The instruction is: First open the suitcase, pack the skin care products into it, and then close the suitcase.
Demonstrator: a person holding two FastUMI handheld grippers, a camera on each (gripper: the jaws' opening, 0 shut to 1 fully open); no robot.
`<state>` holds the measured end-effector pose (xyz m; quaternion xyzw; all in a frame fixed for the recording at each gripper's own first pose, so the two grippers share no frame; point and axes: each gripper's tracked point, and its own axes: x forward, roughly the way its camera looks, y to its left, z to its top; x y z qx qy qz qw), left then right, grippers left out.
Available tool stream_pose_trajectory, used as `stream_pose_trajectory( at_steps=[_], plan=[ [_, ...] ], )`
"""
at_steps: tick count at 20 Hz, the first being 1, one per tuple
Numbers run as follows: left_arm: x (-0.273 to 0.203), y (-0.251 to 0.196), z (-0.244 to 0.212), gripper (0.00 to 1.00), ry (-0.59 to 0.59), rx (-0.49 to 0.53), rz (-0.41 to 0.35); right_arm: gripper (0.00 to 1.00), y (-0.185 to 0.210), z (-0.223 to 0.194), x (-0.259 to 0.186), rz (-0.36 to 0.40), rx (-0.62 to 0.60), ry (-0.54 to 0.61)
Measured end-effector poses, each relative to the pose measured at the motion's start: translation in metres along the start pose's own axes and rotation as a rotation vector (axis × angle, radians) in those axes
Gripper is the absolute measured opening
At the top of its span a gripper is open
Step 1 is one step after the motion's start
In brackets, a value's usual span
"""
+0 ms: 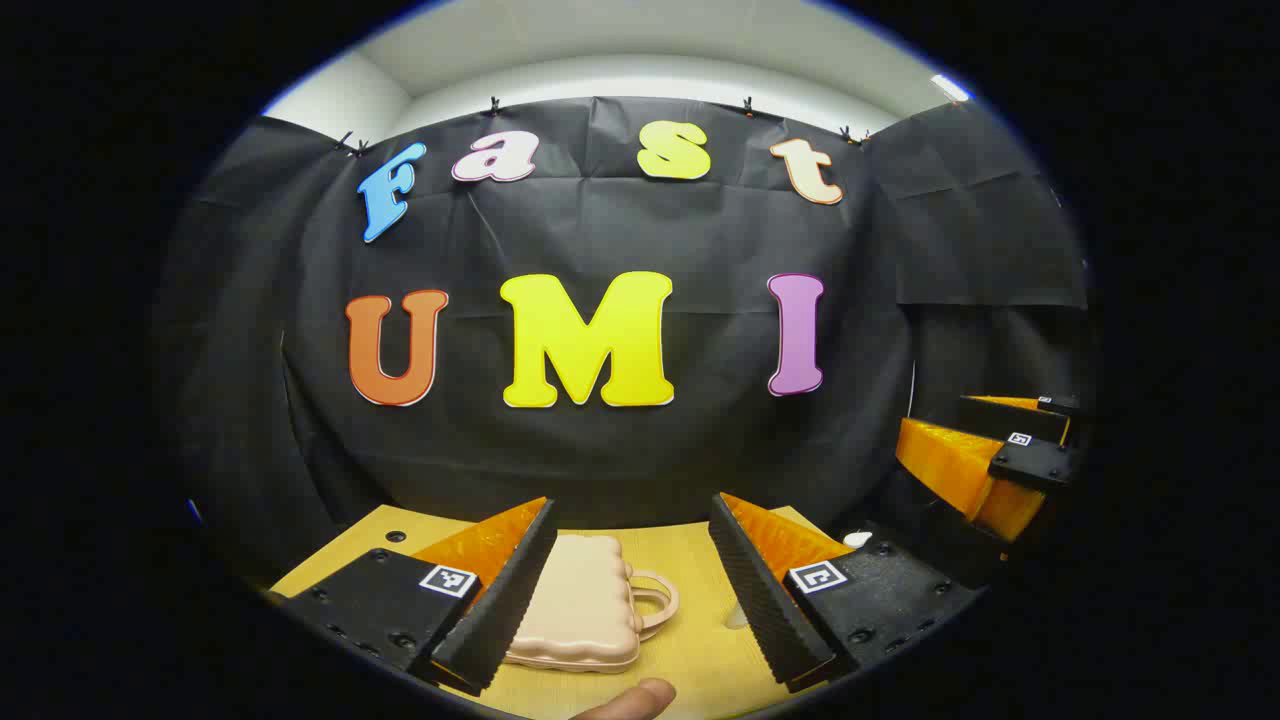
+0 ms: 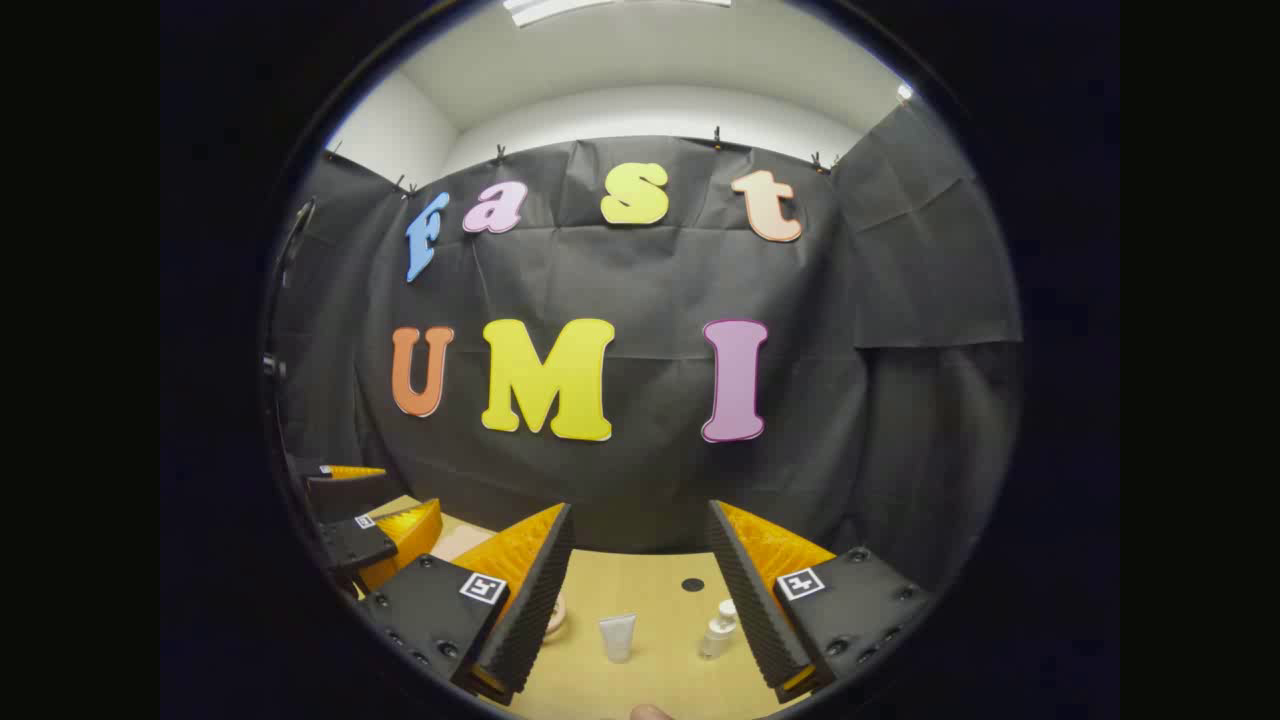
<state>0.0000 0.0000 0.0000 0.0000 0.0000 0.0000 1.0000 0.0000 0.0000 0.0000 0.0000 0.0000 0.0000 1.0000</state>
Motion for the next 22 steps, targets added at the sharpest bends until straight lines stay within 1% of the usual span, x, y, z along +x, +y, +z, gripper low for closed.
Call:
stream_pose_trajectory(
  at_steps=[1, 4, 10, 17, 22],
  plan=[
    [0.001, -0.001, 0.001, 0.97, 0.002, -0.005, 0.007, 0.80, -0.001, -0.003, -0.002, 0.004, -0.008, 0.003],
    [-0.002, -0.005, 0.005, 0.97, 0.000, -0.023, 0.018, 0.80, -0.002, -0.003, -0.006, 0.017, -0.022, -0.002],
    [-0.013, 0.000, 0.007, 0.97, -0.006, -0.040, 0.054, 0.80, -0.001, -0.010, -0.014, 0.028, -0.015, 0.020],
    [-0.025, 0.004, -0.012, 0.98, 0.045, -0.039, 0.077, 0.79, 0.004, -0.017, -0.021, 0.035, -0.025, 0.041],
    [-0.024, 0.005, -0.015, 0.97, 0.037, -0.025, 0.080, 0.80, 0.002, -0.023, -0.024, 0.032, -0.040, 0.054]
  ],
)
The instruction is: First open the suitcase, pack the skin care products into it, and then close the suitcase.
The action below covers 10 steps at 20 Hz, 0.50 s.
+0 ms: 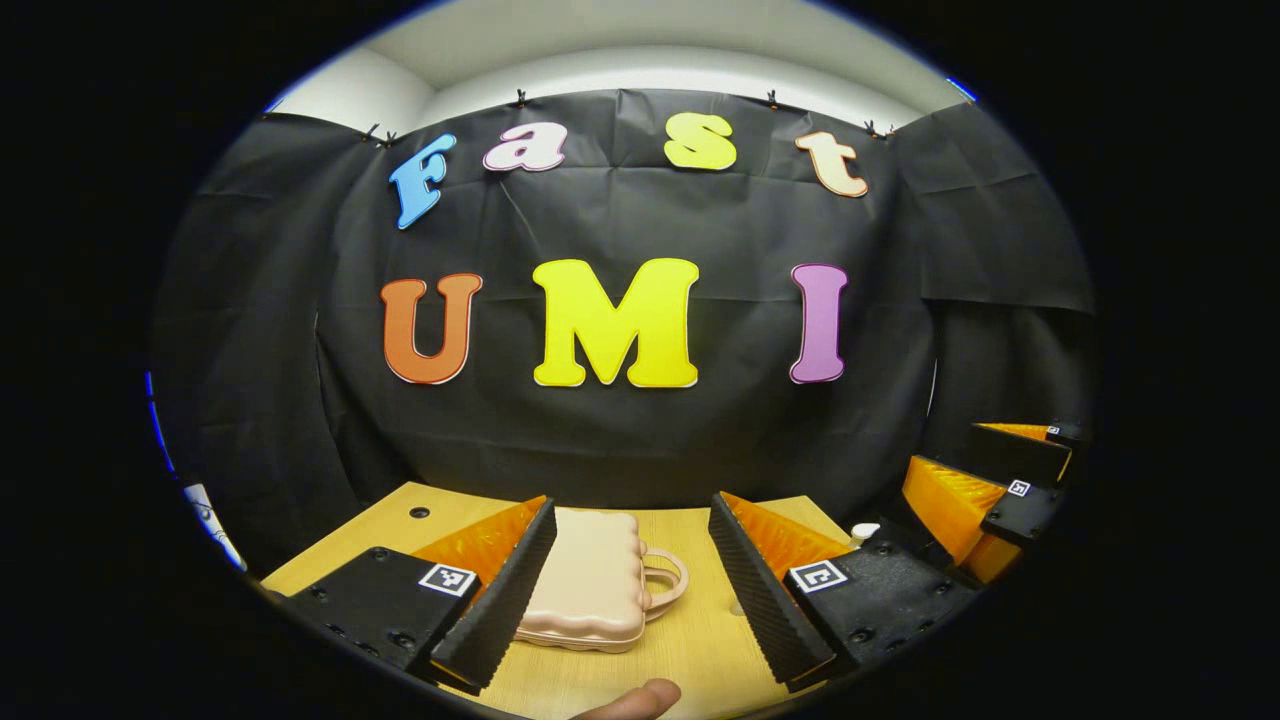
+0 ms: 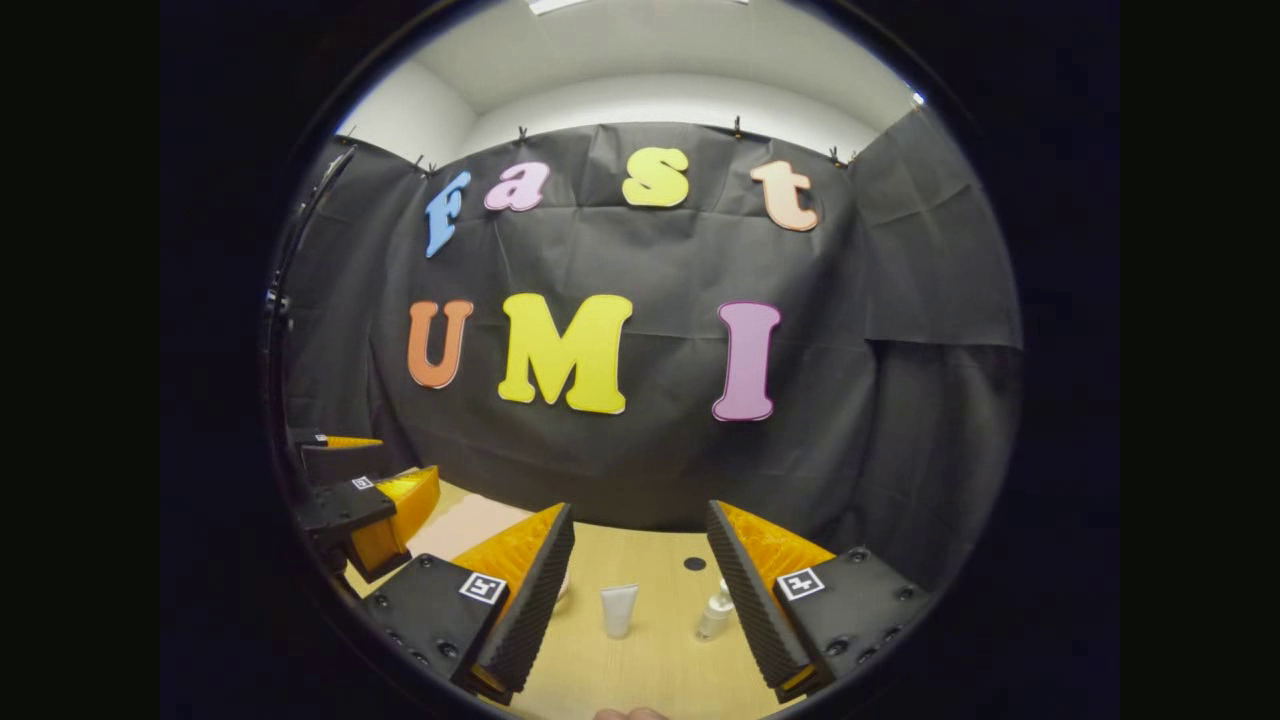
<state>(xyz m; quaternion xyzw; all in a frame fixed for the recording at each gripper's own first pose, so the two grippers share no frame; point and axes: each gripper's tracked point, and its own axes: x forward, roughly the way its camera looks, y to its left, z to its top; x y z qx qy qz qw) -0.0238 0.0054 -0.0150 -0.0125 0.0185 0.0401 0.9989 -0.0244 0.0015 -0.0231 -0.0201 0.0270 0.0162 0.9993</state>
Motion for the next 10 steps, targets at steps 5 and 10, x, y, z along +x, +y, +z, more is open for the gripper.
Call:
stream_pose_trajectory(
  at_steps=[5, 10],
  plan=[
    [0.035, 0.008, -0.051, 0.98, 0.041, 0.137, 0.037, 0.77, -0.054, -0.004, -0.007, -0.102, -0.027, -0.006],
    [0.071, 0.002, -0.127, 0.98, 0.118, 0.355, 0.040, 0.78, -0.125, -0.023, -0.021, -0.236, -0.035, 0.035]
  ],
)
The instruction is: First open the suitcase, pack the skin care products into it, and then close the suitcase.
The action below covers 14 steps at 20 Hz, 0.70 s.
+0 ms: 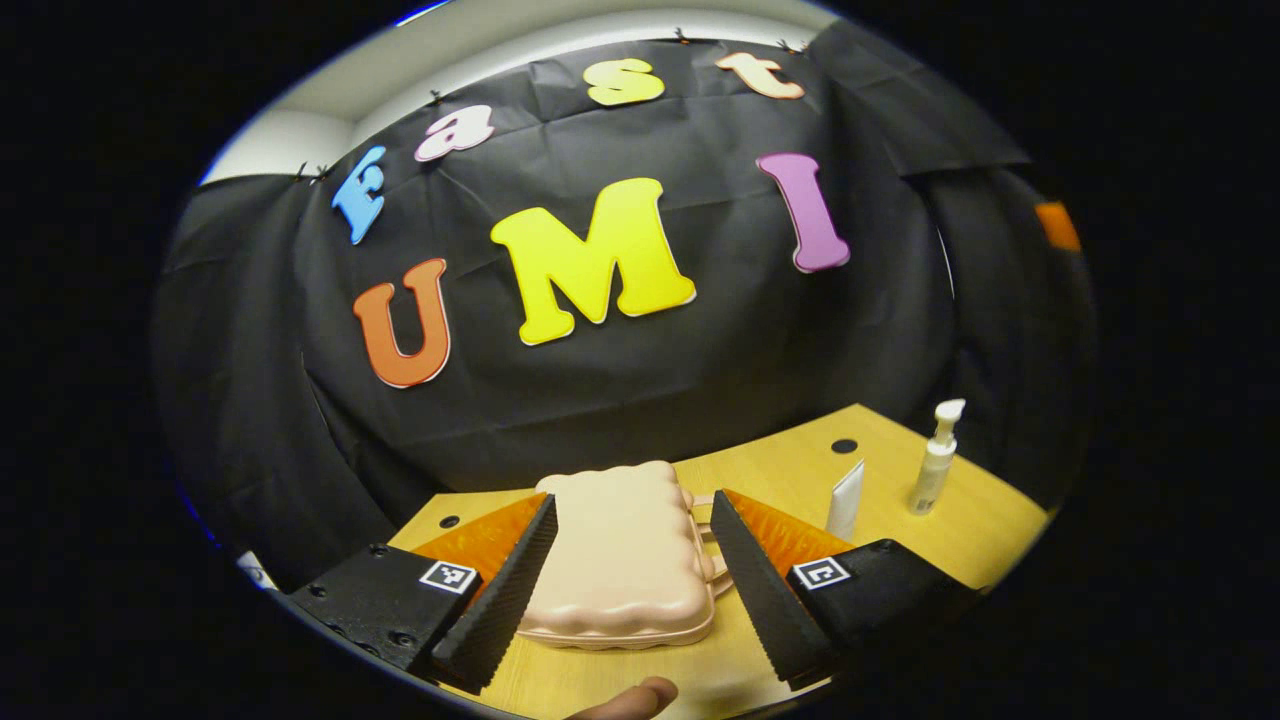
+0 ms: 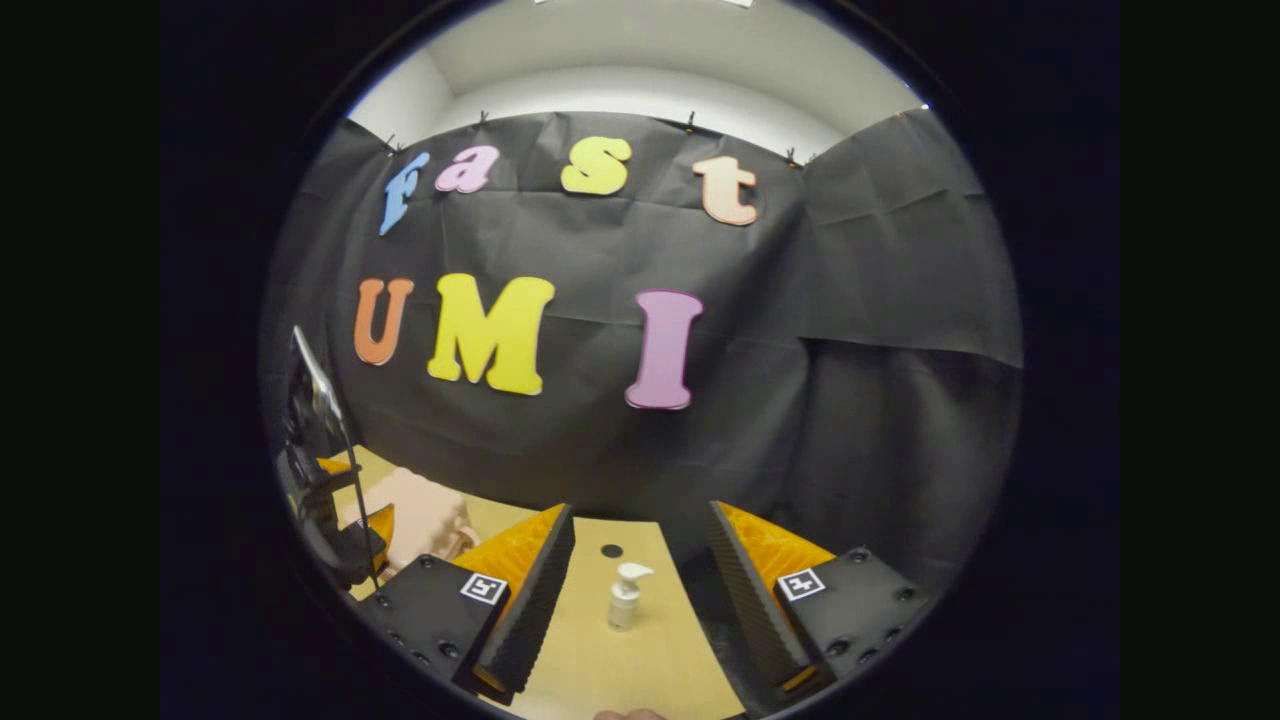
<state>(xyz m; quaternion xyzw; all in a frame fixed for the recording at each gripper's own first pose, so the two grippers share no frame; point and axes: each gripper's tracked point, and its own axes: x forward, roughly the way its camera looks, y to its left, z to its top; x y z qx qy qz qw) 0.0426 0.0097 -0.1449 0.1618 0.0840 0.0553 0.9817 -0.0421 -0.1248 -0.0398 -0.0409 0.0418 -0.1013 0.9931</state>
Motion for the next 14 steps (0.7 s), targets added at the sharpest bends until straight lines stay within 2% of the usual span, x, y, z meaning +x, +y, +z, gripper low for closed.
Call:
stream_pose_trajectory(
  at_steps=[6, 10, 14],
  plan=[
    [0.035, -0.050, -0.039, 0.98, 0.010, 0.367, -0.045, 0.79, -0.047, -0.028, 0.005, -0.061, 0.043, 0.046],
    [0.060, -0.075, -0.064, 0.97, 0.029, 0.632, -0.074, 0.79, -0.057, -0.049, 0.021, -0.049, 0.083, 0.080],
    [0.088, -0.075, -0.094, 0.96, 0.105, 0.797, -0.046, 0.80, -0.064, -0.074, 0.038, -0.023, 0.107, 0.129]
  ],
)
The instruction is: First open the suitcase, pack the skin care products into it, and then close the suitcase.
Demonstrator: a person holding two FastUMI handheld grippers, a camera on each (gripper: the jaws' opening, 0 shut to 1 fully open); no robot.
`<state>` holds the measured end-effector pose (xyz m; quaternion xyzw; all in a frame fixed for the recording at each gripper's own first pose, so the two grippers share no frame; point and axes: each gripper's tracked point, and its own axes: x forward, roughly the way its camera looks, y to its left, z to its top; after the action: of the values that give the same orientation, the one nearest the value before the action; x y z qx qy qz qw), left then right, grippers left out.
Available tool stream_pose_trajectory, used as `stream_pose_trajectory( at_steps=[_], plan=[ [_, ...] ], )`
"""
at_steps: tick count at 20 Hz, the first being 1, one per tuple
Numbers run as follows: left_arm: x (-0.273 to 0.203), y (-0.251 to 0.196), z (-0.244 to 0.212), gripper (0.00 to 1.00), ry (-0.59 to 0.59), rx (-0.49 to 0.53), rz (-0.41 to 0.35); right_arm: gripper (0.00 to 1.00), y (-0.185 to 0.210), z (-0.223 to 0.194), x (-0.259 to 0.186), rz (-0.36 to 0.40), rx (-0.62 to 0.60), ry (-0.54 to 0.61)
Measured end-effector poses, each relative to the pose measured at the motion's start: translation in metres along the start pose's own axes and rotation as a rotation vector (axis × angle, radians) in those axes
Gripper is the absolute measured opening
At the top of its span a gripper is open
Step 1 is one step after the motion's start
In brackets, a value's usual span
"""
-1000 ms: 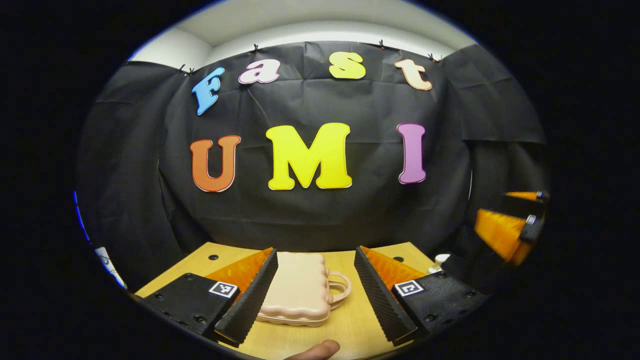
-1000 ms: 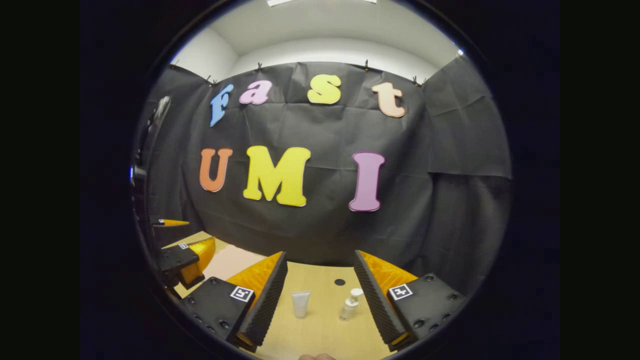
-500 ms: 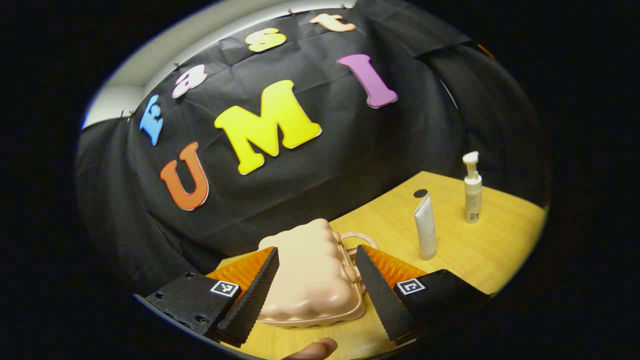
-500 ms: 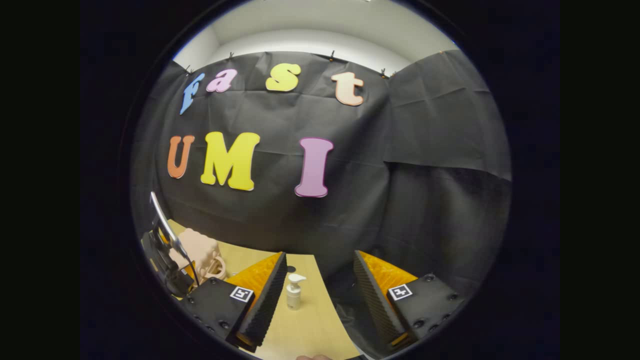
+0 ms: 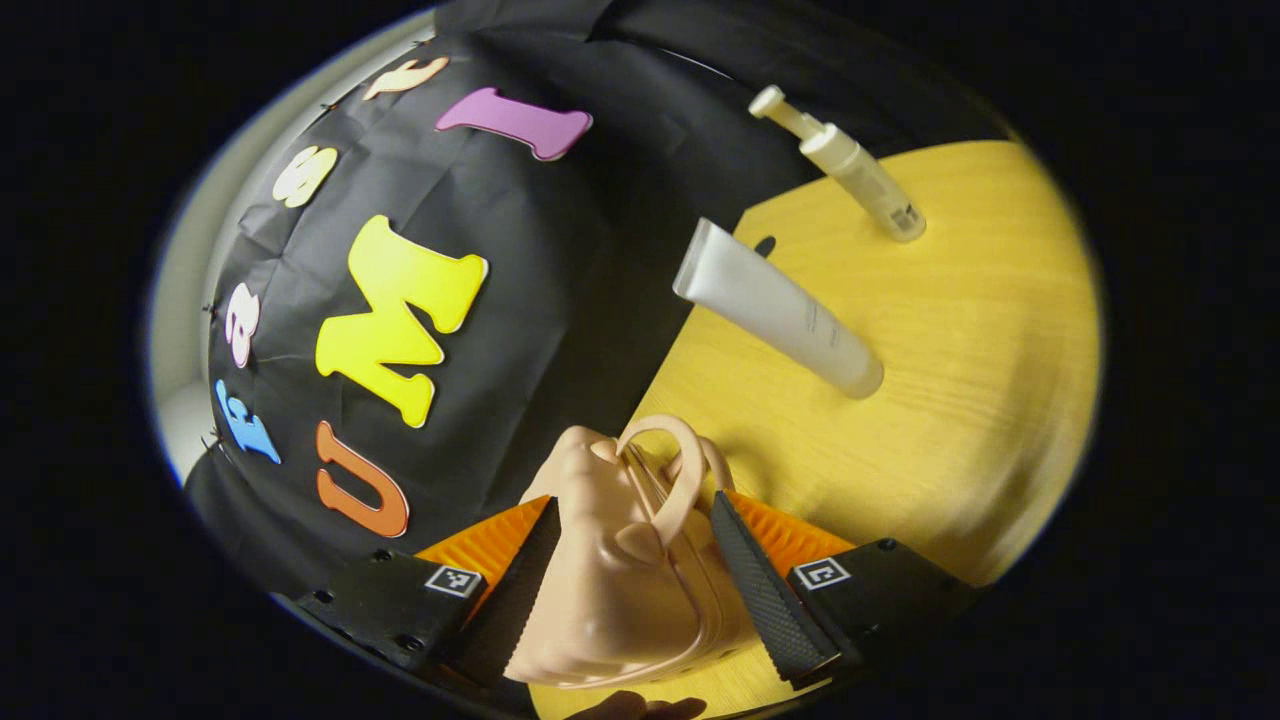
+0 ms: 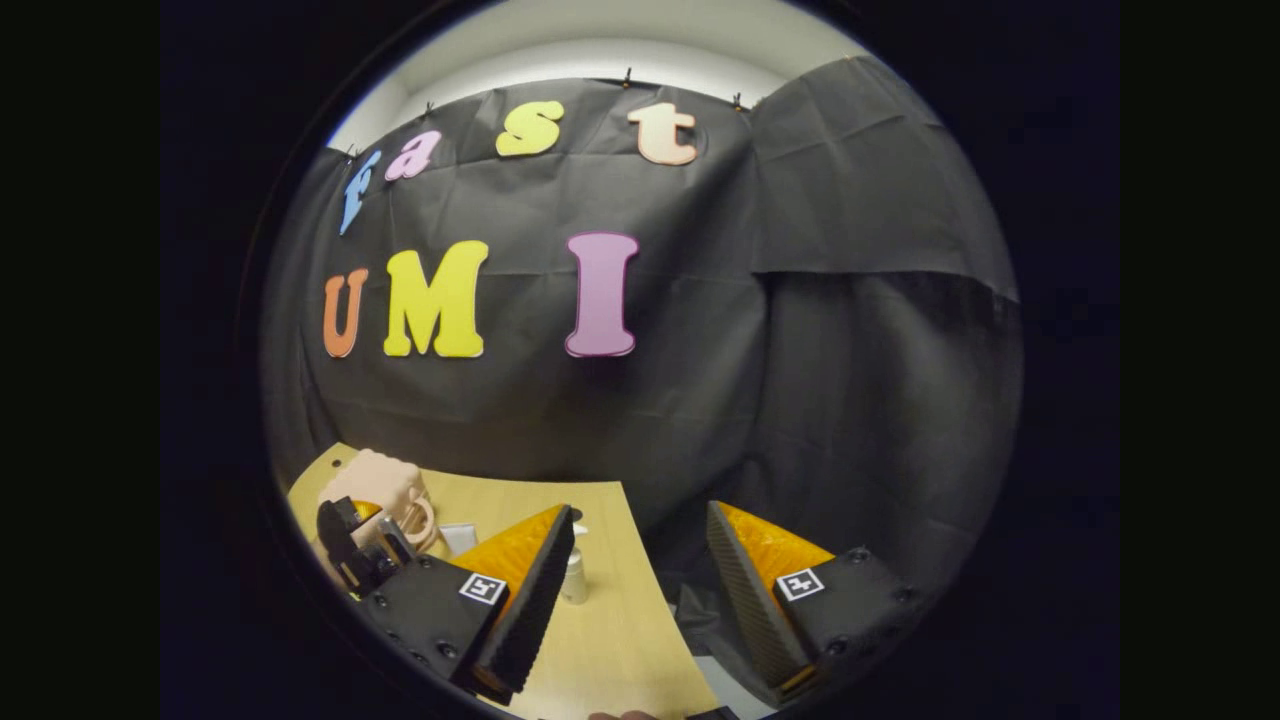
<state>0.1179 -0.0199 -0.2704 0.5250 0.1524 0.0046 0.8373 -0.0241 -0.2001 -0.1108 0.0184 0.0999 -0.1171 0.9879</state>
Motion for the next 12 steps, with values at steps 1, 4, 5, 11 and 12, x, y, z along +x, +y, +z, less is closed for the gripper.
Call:
stream_pose_trajectory(
  at_steps=[1, 4, 5, 11, 12],
  plan=[
    [0.005, -0.002, 0.001, 0.96, 0.008, 0.042, 0.010, 0.80, -0.003, -0.004, 0.005, 0.007, 0.004, 0.008],
    [0.026, 0.009, 0.004, 0.94, 0.019, 0.184, 0.069, 0.80, -0.012, -0.015, 0.021, 0.021, 0.018, 0.032],
    [0.033, 0.013, 0.006, 0.94, 0.022, 0.228, 0.080, 0.80, -0.015, -0.020, 0.025, 0.026, 0.019, 0.038],
    [0.042, 0.009, -0.002, 0.54, 0.105, 0.337, 0.044, 0.80, -0.014, -0.029, 0.034, 0.049, 0.009, 0.059],
    [0.042, 0.007, -0.004, 0.51, 0.114, 0.347, 0.032, 0.80, -0.013, -0.027, 0.033, 0.047, 0.008, 0.058]
  ],
)
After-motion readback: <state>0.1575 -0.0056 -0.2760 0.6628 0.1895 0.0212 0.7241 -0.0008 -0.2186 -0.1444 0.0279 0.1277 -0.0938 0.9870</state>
